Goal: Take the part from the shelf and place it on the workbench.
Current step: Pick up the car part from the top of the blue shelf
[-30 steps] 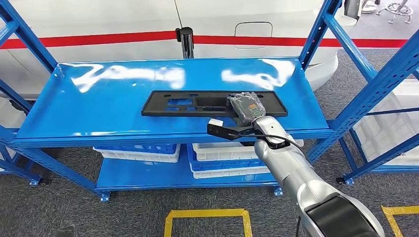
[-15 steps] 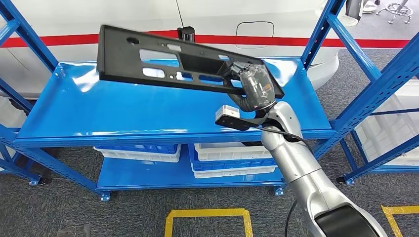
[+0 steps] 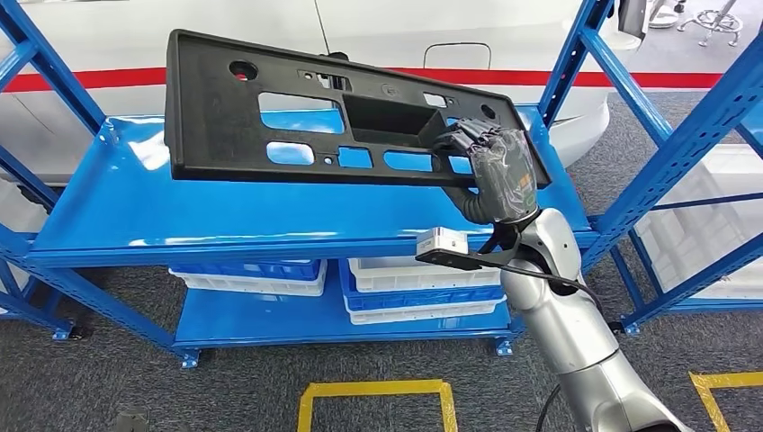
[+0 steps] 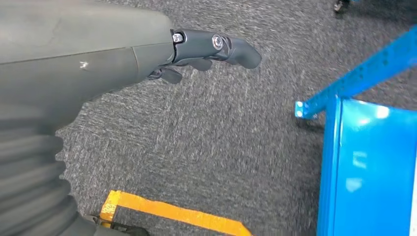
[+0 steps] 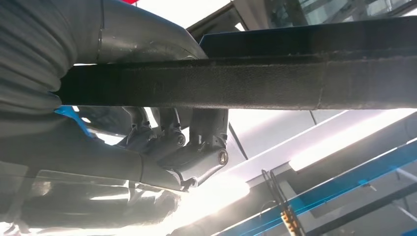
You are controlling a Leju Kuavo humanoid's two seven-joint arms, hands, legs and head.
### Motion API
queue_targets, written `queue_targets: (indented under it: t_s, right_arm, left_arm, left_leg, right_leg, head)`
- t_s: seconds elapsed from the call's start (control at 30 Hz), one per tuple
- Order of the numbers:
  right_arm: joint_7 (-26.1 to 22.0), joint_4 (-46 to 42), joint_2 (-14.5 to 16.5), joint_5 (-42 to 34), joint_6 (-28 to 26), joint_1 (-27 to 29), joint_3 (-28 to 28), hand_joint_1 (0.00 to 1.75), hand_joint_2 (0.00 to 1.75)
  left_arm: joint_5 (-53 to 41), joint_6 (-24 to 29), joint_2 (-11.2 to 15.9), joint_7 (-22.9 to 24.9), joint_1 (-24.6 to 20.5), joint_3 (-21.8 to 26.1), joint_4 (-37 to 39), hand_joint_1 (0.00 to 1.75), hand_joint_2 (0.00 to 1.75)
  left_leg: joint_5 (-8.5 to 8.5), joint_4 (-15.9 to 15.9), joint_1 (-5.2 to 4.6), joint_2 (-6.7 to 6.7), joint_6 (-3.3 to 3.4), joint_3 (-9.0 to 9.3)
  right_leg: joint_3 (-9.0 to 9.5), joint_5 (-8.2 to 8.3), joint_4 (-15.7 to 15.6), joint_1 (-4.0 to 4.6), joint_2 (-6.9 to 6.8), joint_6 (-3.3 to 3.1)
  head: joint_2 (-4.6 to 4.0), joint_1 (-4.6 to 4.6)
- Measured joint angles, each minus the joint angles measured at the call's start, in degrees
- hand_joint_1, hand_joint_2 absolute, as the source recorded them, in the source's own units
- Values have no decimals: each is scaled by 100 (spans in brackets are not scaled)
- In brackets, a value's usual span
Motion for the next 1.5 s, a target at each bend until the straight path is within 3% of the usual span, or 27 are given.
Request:
queue_targets:
  t_s: [0.07, 0.17, 0.23, 0.3, 0.37, 0.4, 0.47, 0.53, 0.57, 0.67, 0.7, 0.73, 0.8, 0.83, 0.87, 0.9, 0.93, 1.0, 1.07, 1.13, 1.2, 1.27, 1.3, 1.37, 1.4, 1.43, 1.5]
  right_arm:
    - [0, -49, -8, 20, -14, 70, -22, 175, 175]
    - [0, -145, -30, 32, -27, 179, -80, 175, 175]
    - [-1, -249, -43, 35, -38, 226, -125, 175, 175]
    - [-2, -337, -53, 42, -44, 279, -153, 175, 175]
    - [-2, -400, -68, 50, -44, 357, -174, 175, 175]
    - [-2, -430, -77, 53, -44, 391, -187, 175, 175]
    - [-2, -499, -97, 55, -43, 435, -222, 175, 175]
    - [-3, -560, -112, 54, -43, 445, -257, 175, 175]
    - [-4, -582, -117, 54, -43, 453, -269, 175, 175]
    - [-7, -635, -143, 54, -43, 498, -299, 175, 175]
    - [-7, -650, -157, 54, -43, 506, -314, 175, 175]
    - [-7, -662, -174, 52, -44, 510, -329, 175, 175]
    - [-8, -671, -192, 51, -45, 524, -344, 175, 175]
    - [-8, -674, -199, 51, -45, 541, -346, 175, 175]
    - [-9, -674, -206, 52, -45, 559, -348, 175, 175]
    - [-9, -674, -213, 52, -44, 572, -348, 175, 175]
    - [-9, -674, -218, 52, -43, 579, -350, 175, 175]
    - [-9, -678, -219, 52, -26, 580, -361, 175, 175]
    - [-13, -687, -212, 54, -2, 579, -372, 175, 175]
    - [-19, -691, -205, 58, 25, 584, -376, 175, 175]
    - [-23, -688, -192, 66, 52, 586, -376, 175, 175]
    - [-26, -687, -167, 73, 68, 581, -375, 175, 175]
    - [-27, -687, -152, 74, 76, 580, -375, 175, 175]
    - [-31, -685, -124, 86, 97, 578, -374, 175, 175]
    - [-33, -680, -107, 98, 107, 577, -372, 175, 175]
    - [-36, -674, -90, 115, 114, 575, -369, 175, 175]
    - [-37, -660, -48, 150, 137, 549, -359, 175, 175]
  left_arm:
    - [-50, 27, 21, 0, -13, -25, 4, 0, 175]
    - [-97, 68, 28, 15, -13, -80, 9, 0, 175]
    - [-119, 81, 31, 38, -12, -102, 12, 0, 175]
    - [-143, 86, 32, 61, -13, -108, 14, 0, 175]
    - [-174, 70, 34, 116, -10, -110, 20, 0, 175]
    - [-200, 47, 34, 174, -9, -116, 26, 0, 175]
    - [-273, -21, 39, 343, -13, -148, 35, 0, 175]
    - [-352, -90, 56, 495, -20, -203, 43, 0, 175]
    - [-374, -113, 65, 549, -22, -231, 46, 0, 175]
    - [-394, -149, 76, 643, -24, -272, 54, 0, 175]
    - [-398, -154, 76, 654, -29, -276, 55, 0, 175]
    - [-402, -160, 73, 658, -33, -281, 56, 0, 175]
    - [-407, -167, 66, 665, -39, -287, 57, 0, 175]
    - [-408, -169, 64, 672, -38, -289, 58, 0, 175]
    - [-410, -175, 62, 704, -38, -290, 61, 0, 175]
    - [-416, -195, 59, 767, -38, -292, 66, 0, 175]
    - [-422, -230, 54, 869, -38, -298, 73, 0, 175]
    - [-428, -340, 36, 1137, -39, -316, 84, 0, 175]
    - [-419, -467, 18, 1408, -40, -331, 89, 0, 175]
    - [-429, -570, -8, 1688, -28, -347, 94, 0, 175]
    - [-468, -611, -33, 1891, -6, -376, 105, 0, 175]
    - [-493, -628, -55, 1993, 2, -395, 112, 0, 175]
    - [-497, -642, -67, 2040, 2, -399, 112, 0, 175]
    - [-508, -678, -86, 2097, 0, -405, 113, 0, 175]
    - [-516, -693, -99, 2117, 0, -410, 113, 0, 175]
    - [-521, -706, -114, 2127, 0, -415, 113, 0, 175]
    - [-532, -709, -146, 2138, -7, -422, 113, 0, 175]
  left_leg:
    - [-11, 86, -25, -22, -80, -59]
    - [-72, 201, 8, -37, -137, -154]
    - [-407, 576, 36, -32, -171, -319]
    - [-886, 1333, 34, -33, -177, -593]
    - [-1079, 1837, 25, -34, -147, -728]
    - [-997, 1756, 11, -34, -106, -636]
    - [-689, 1059, -40, -43, 33, -178]
    - [-522, 383, -103, -43, 146, 228]
    - [-508, 237, -138, -44, 172, 301]
    - [-342, 129, -190, -31, 196, 263]
    - [-253, 71, -180, -19, 214, 231]
    - [-159, 17, -161, -2, 217, 181]
    - [-20, -14, -143, 14, 218, 35]
    - [36, -10, -141, 20, 206, -41]
    - [92, -6, -138, 24, 195, -116]
    - [147, -1, -134, 28, 178, -190]
    - [199, 9, -127, 31, 154, -263]
    - [282, 63, -123, 32, 89, -399]
    - [347, 129, -139, 30, 19, -498]
    - [426, 155, -145, 22, -34, -555]
    - [352, 227, -113, 9, -81, -634]
    - [-15, 493, -81, -1, -131, -759]
    - [-279, 752, -76, -6, -155, -838]
    - [-664, 1395, -63, -12, -194, -981]
    - [-760, 1693, -53, -15, -210, -1018]
    - [-730, 1830, -43, -17, -217, -980]
    - [-451, 1501, -31, -22, -201, -599]
  right_leg:
    - [113, 0, -198, 2, 32, -52]
    - [7, 12, -144, -11, 41, -188]
    - [-62, 61, -142, 4, 39, -297]
    - [-131, 110, -140, 53, 35, -377]
    - [-198, 160, -137, 118, 32, -442]
    - [-226, 186, -137, 150, 33, -463]
    - [-274, 244, -138, 201, 39, -484]
    - [-303, 307, -143, 218, 40, -452]
    - [-313, 340, -146, 201, 34, -420]
    - [-355, 423, -174, 176, 19, -302]
    - [-409, 352, -121, 187, 17, -299]
    - [-491, 183, 42, 195, 16, -323]
    - [-702, -305, 675, 174, 15, -375]
    - [-780, -485, 1036, 156, 14, -364]
    - [-799, -549, 1296, 138, 13, -315]
    - [-736, -510, 1390, 120, 12, -243]
    - [-557, -394, 1257, 98, 8, -160]
    - [42, -227, 503, 56, -9, -51]
    - [466, -292, -168, 81, -9, -76]
    - [476, -338, -312, 111, 1, -161]
    - [389, -259, -294, 62, -8, -281]
    - [307, -163, -294, 37, -19, -411]
    - [253, -117, -292, 49, -22, -452]
    - [148, -28, -288, 69, -28, -474]
    - [83, 24, -284, 78, -31, -472]
    - [18, 73, -281, 85, -34, -465]
    - [-106, 169, -271, 91, -33, -433]
  head:
    - [0, 8]
    - [-1, -23]
    - [-1, -36]
    - [-1, -44]
    - [-1, -44]
    - [-1, -43]
    - [-1, -41]
    - [-1, -17]
    - [-1, -12]
    - [-1, -26]
    - [-1, -17]
    - [-1, -4]
    - [-1, 21]
    - [-1, 28]
    - [-1, 32]
    - [-1, 34]
    - [-1, 38]
    - [-1, 40]
    - [-1, 33]
    - [-1, 17]
    - [-1, 7]
    - [-1, -7]
    - [-1, -14]
    - [-1, -19]
    - [-1, -19]
    - [-1, -19]
    - [-1, -20]
